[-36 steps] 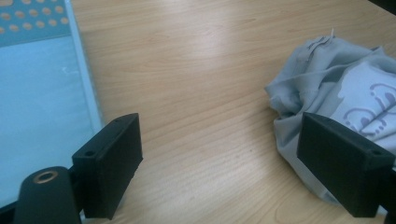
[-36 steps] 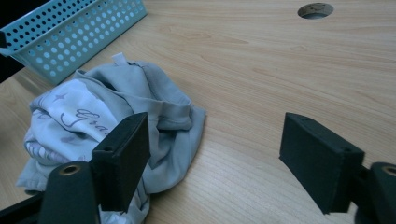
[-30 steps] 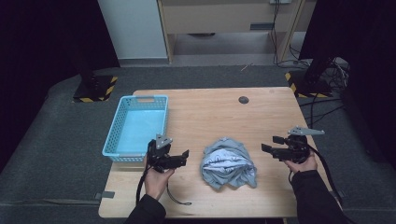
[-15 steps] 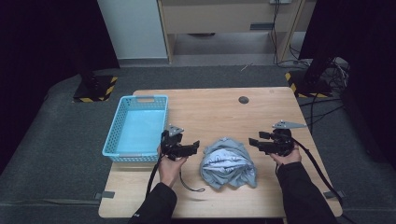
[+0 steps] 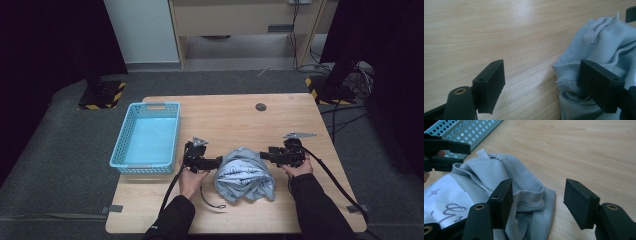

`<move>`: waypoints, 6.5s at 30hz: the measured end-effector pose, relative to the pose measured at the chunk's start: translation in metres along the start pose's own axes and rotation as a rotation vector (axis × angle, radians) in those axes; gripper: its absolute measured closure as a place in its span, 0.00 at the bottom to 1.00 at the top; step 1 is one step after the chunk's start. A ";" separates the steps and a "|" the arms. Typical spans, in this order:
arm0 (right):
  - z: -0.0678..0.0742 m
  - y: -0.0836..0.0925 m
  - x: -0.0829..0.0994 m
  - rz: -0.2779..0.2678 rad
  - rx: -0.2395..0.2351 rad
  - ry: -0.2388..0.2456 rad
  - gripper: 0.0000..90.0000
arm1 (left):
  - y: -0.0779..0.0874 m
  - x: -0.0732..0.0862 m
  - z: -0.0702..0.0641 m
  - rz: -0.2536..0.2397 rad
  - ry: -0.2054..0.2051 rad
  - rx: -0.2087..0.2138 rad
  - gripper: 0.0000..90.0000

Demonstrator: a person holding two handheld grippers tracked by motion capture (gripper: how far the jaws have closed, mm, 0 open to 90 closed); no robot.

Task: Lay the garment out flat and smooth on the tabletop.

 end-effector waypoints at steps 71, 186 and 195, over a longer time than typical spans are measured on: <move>0.024 0.063 -0.150 -0.368 0.366 0.115 0.52 | 0.069 -0.127 0.004 -0.246 -0.044 -0.185 0.55; 0.013 0.039 0.100 0.320 0.402 0.250 0.03 | 0.062 0.117 -0.005 0.238 -0.103 -0.217 0.17; 0.025 0.052 0.112 0.368 0.401 0.307 0.03 | 0.066 0.113 -0.016 0.226 -0.117 -0.151 0.16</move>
Point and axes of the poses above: each handheld gripper's, and its own axes: y roughly backward along the jaws, x roughly out of its underside, z roughly to its left, the point moved 7 cm from there along -y, roughly forward along the jaws, and after that the axes turned 3 degrees about z, right-handed, at the moved point
